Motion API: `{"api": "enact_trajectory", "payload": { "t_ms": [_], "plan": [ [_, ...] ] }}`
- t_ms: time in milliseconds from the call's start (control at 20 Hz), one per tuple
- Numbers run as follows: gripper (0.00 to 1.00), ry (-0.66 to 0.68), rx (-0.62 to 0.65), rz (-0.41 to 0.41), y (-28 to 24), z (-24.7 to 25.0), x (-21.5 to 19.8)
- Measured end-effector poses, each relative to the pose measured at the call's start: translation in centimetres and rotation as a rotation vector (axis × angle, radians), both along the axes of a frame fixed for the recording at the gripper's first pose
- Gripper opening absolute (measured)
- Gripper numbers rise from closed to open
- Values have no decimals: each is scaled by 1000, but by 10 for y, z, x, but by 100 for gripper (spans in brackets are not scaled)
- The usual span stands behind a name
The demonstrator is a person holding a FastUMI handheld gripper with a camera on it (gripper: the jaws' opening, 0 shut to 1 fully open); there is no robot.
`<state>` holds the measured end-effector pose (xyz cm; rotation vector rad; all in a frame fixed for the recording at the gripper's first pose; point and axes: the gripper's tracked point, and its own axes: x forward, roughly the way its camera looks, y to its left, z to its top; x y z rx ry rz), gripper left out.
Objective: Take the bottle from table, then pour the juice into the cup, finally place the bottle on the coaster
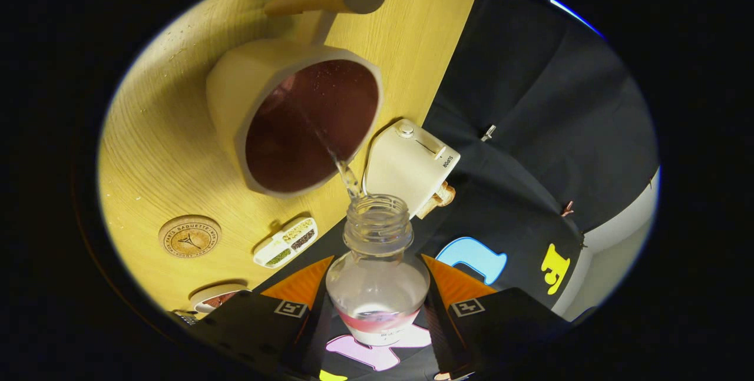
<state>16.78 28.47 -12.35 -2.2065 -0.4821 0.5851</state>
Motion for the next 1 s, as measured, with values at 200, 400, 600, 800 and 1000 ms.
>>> {"api": "enact_trajectory", "payload": {
  "t_ms": [200,400,600,800,1000],
  "plan": [
    [73,-12,-17,27,3,3,-4],
    [73,-24,-38,51,7,4,-7],
    [73,-23,-49,60,11,-1,-10],
    [73,-19,-56,65,13,-2,-12],
    [73,-9,-72,52,10,-7,-11]
  ]
}}
